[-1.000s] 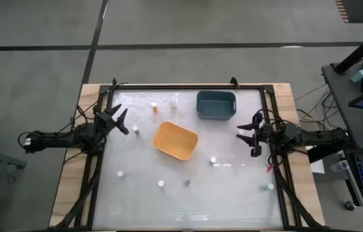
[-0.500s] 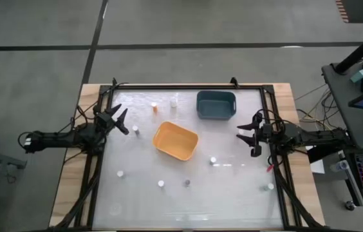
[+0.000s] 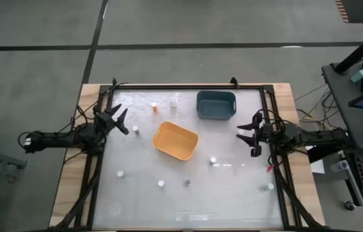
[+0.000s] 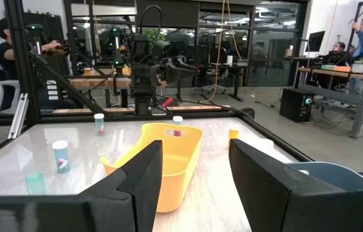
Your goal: Pick and place medicine bottles into bin by pill shape (circle, oval)
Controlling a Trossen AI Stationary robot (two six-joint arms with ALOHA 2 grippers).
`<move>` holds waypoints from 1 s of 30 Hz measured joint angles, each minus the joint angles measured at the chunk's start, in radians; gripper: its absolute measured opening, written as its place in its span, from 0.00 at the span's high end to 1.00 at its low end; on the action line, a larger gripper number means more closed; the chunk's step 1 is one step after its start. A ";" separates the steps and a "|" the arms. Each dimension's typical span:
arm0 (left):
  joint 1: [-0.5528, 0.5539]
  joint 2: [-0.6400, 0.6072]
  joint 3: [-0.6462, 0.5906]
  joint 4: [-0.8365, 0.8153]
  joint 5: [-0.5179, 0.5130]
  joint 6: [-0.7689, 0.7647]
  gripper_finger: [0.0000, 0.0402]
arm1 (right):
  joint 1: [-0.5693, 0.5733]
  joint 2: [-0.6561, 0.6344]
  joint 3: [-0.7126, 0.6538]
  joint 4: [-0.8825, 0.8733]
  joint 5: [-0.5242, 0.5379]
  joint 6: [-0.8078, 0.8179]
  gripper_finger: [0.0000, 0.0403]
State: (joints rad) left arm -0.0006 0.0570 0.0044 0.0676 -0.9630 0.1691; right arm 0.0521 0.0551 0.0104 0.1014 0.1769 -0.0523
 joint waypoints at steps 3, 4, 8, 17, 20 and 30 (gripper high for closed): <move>0.000 0.000 0.000 0.000 0.000 0.000 0.63 | 0.000 0.000 0.000 0.000 0.000 0.000 0.58; 0.000 0.000 0.000 0.000 0.000 0.000 0.63 | 0.000 0.000 0.000 0.000 0.000 0.000 0.58; 0.000 0.000 0.000 0.000 0.000 0.000 0.63 | 0.000 0.000 0.000 0.000 0.000 0.000 0.58; 0.000 0.000 0.000 0.000 0.000 0.000 0.63 | 0.000 0.000 0.000 0.000 0.000 0.000 0.58; 0.000 0.000 0.000 0.000 0.000 0.000 0.63 | 0.000 0.000 0.000 0.000 0.000 0.000 0.58; 0.000 0.000 0.000 0.000 0.000 0.000 0.63 | 0.000 0.000 0.000 0.011 0.000 0.079 0.58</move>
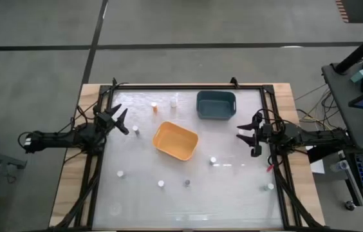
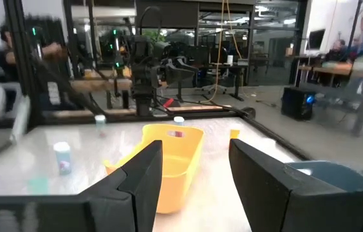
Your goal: Pick and place medicine bottles into bin by pill shape (circle, oval)
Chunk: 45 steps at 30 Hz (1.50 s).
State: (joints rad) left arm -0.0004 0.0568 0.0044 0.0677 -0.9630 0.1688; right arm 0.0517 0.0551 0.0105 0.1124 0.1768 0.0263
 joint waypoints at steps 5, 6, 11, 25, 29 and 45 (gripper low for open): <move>0.000 0.000 0.000 0.055 0.062 -0.423 0.63 | 0.000 0.000 0.000 0.004 0.010 0.355 0.58; 0.000 0.000 0.000 0.065 0.067 -0.549 0.63 | 0.000 0.000 0.000 0.004 0.010 0.386 0.58; -0.001 0.000 0.000 0.081 0.068 -0.930 0.63 | 0.000 0.000 0.000 0.002 0.010 0.408 0.58; 0.000 0.000 0.000 0.081 0.039 -0.892 0.63 | 0.000 0.000 0.000 0.073 0.217 0.334 0.58; 0.000 0.000 0.000 0.089 0.038 -0.904 0.63 | 0.000 0.000 0.000 0.216 0.225 0.215 0.58; 0.000 0.001 0.000 0.215 -0.008 -0.941 0.63 | 0.000 0.002 0.032 0.516 0.225 -0.181 0.58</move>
State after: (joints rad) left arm -0.0002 0.0574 0.0040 0.2823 -0.9713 -0.7722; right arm 0.0517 0.0570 0.0424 0.6285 0.4015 -0.1544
